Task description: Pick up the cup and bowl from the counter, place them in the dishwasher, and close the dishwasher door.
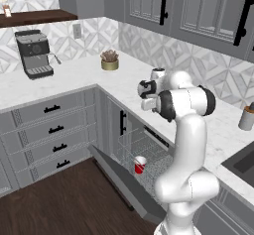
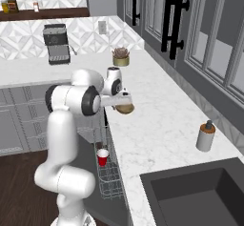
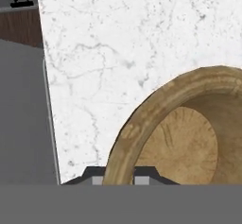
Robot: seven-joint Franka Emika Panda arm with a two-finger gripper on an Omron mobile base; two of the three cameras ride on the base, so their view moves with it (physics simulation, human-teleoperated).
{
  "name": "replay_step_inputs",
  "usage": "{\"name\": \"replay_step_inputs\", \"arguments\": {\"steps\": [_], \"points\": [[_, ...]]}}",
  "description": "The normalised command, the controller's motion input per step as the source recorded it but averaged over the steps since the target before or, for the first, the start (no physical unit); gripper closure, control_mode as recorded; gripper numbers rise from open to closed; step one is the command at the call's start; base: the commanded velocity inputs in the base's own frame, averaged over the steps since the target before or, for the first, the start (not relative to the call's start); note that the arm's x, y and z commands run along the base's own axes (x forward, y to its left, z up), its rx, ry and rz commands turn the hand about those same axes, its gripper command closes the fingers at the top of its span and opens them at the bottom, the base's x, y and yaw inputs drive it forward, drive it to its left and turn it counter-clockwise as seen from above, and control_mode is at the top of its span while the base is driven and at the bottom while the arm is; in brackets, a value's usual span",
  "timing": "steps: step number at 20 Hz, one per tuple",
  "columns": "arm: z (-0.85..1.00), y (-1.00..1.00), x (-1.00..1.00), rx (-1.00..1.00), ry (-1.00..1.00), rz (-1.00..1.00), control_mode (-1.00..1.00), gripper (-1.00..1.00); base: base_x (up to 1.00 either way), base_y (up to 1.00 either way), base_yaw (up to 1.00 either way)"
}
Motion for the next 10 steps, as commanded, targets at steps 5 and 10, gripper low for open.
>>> {"name": "replay_step_inputs", "arguments": {"steps": [5, 10], "points": [[0.03, 0.95, -1.0, 0.0, -0.08, 0.0, -1.0, 1.0, 0.0, 0.0, 0.0], [0.0, 0.85, -0.94, 0.01, -0.03, 0.0, -1.0, 1.0, 0.0, 0.0, 0.0]]}}
